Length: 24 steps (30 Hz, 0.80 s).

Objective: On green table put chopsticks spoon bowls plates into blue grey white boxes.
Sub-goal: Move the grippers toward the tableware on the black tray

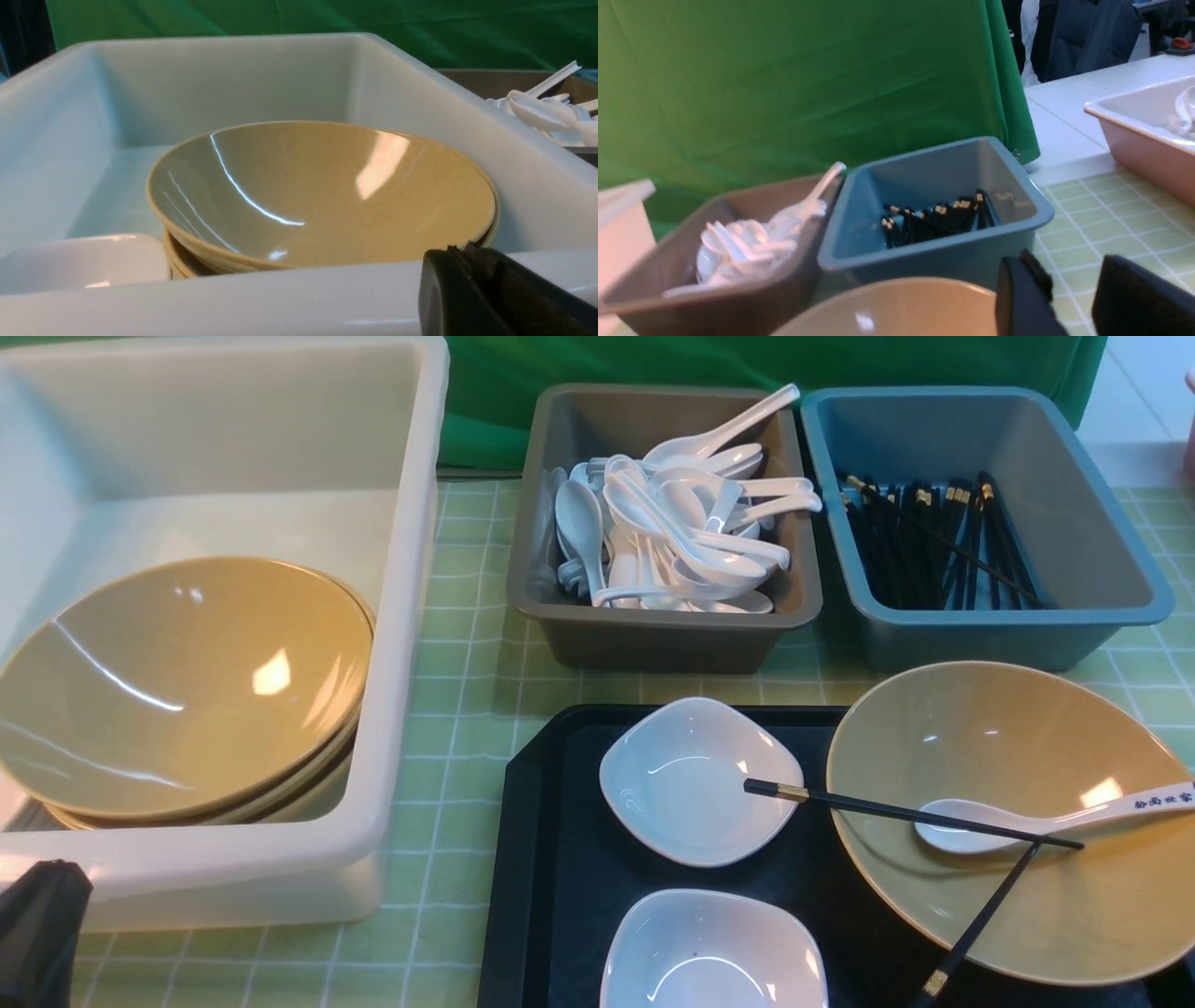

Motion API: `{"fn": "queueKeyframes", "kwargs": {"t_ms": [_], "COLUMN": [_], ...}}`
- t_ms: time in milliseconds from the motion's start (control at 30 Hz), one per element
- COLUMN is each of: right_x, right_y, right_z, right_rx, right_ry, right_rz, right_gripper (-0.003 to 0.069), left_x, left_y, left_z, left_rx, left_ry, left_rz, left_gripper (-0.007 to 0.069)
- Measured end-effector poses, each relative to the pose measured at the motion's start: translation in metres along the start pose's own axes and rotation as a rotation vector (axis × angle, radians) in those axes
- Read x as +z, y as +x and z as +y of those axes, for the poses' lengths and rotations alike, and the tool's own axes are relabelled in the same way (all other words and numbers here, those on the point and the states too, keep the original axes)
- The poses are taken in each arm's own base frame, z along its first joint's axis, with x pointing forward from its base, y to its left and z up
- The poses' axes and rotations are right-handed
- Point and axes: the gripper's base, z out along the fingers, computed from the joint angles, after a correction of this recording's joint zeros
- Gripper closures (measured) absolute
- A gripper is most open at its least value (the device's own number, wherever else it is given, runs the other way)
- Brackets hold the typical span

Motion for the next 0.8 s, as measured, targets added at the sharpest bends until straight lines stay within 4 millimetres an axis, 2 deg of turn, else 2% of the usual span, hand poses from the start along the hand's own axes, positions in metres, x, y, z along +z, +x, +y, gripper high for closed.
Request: {"fn": "queueKeyframes", "kwargs": {"t_ms": [100, 167, 300, 333, 367, 400, 433, 500, 600, 633, 667, 700, 733, 800], "right_x": [0.000, -0.001, -0.002, -0.003, -0.004, -0.006, -0.007, -0.006, 0.004, 0.012, 0.028, 0.031, 0.051, 0.072], "right_y": [-0.004, -0.012, -0.019, -0.033, -0.038, -0.055, -0.061, -0.101, -0.132, -0.142, -0.153, -0.153, -0.155, -0.148], "right_z": [0.003, 0.007, 0.009, 0.014, 0.016, 0.022, 0.024, 0.037, 0.046, 0.049, 0.051, 0.051, 0.051, 0.047], "right_rx": [0.068, 0.135, 0.154, 0.156, 0.156, 0.156, 0.156, 0.153, 0.133, 0.120, 0.083, 0.070, 0.017, -0.062], "right_ry": [-0.031, -0.086, -0.096, -0.102, -0.104, -0.109, -0.109, -0.089, -0.040, -0.014, 0.037, 0.044, 0.099, 0.149], "right_rz": [-0.048, -0.127, -0.145, -0.169, -0.178, -0.200, -0.206, -0.205, -0.149, -0.111, -0.029, -0.016, 0.094, 0.222], "right_gripper": [0.0423, 0.0423, 0.0423, 0.0423, 0.0423, 0.0423, 0.0423, 0.0423, 0.0423, 0.0423, 0.0423, 0.0423, 0.0423, 0.0423], "left_x": [0.000, -0.004, -0.010, -0.014, -0.015, -0.019, -0.020, -0.026, -0.023, -0.017, -0.005, -0.003, 0.013, 0.029], "left_y": [-0.009, -0.025, -0.041, -0.051, -0.052, -0.066, -0.070, -0.106, -0.144, -0.154, -0.170, -0.172, -0.182, -0.186], "left_z": [0.000, 0.002, 0.008, 0.011, 0.011, 0.012, 0.012, 0.011, 0.009, 0.009, 0.007, 0.007, 0.006, 0.005], "left_rx": [-0.108, -0.285, -0.435, -0.517, -0.523, -0.555, -0.560, -0.578, -0.561, -0.547, -0.505, -0.498, -0.453, -0.393], "left_ry": [0.009, 0.017, 0.021, 0.026, 0.027, 0.041, 0.046, 0.076, 0.094, 0.091, 0.084, 0.083, 0.072, 0.060], "left_rz": [-0.096, -0.284, -0.475, -0.559, -0.564, -0.587, -0.590, -0.563, -0.466, -0.412, -0.313, -0.300, -0.186, -0.062], "left_gripper": [0.0626, 0.0626, 0.0626, 0.0626, 0.0626, 0.0626, 0.0626, 0.0626, 0.0626, 0.0626, 0.0626, 0.0626, 0.0626, 0.0626]}}
